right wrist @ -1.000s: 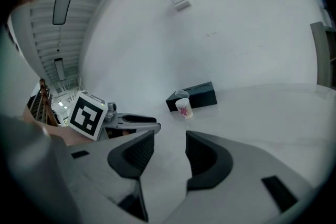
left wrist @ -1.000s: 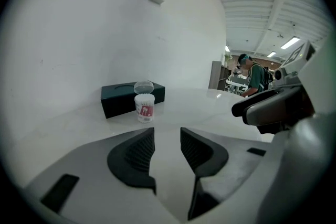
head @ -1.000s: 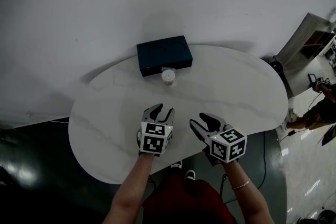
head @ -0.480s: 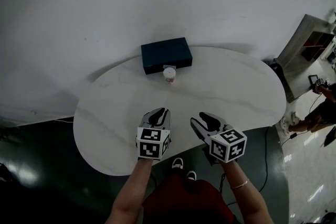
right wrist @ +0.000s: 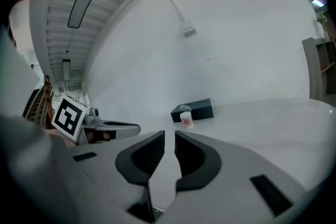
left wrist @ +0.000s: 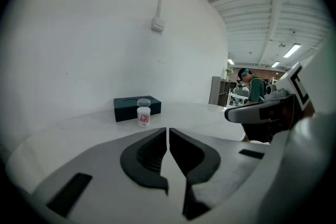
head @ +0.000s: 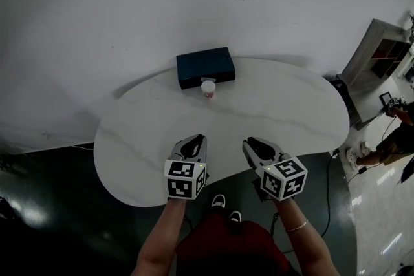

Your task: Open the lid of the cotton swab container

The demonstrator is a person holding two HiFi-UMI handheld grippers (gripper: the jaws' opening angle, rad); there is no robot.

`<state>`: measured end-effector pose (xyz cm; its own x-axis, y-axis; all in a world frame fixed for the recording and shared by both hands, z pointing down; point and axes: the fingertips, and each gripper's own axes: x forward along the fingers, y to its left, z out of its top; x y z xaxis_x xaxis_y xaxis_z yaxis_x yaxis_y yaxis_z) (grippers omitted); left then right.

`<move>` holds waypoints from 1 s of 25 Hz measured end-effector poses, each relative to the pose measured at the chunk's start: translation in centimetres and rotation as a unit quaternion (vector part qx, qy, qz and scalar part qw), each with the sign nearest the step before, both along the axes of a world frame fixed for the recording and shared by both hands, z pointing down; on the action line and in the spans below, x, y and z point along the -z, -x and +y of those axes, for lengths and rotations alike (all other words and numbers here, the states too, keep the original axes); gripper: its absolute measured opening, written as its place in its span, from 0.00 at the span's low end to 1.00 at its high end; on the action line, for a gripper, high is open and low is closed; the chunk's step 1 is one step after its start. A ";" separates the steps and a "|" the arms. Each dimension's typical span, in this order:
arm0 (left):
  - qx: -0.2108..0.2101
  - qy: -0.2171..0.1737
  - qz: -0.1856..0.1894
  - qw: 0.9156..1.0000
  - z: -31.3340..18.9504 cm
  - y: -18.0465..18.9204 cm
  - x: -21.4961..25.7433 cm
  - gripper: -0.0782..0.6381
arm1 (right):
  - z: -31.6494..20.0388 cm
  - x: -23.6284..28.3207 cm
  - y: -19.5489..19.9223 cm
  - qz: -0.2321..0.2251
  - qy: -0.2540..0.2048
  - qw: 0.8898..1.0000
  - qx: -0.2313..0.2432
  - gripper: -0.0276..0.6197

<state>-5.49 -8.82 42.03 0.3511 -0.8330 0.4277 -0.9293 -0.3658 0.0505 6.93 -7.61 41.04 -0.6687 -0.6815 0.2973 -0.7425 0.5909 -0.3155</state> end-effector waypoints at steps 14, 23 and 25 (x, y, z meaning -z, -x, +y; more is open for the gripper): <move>0.011 -0.016 0.022 1.000 5.2 -1.0 2.2 0.16 | 3.2 1.4 -2.6 0.008 -0.024 0.999 -0.022 0.07; 0.019 -0.019 0.025 0.999 7.4 -1.4 2.9 0.16 | 5.1 1.9 -3.0 0.030 -0.041 0.999 -0.016 0.07; 0.022 -0.022 0.027 0.999 7.9 -1.2 2.9 0.16 | 5.6 1.9 -2.8 0.040 -0.051 0.998 -0.012 0.07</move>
<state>-4.26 -0.94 39.17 0.3351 -0.8655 0.3722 -0.9409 -0.3278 0.0849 9.70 -1.98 39.15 -0.6288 -0.7266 0.2769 -0.7772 0.5984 -0.1946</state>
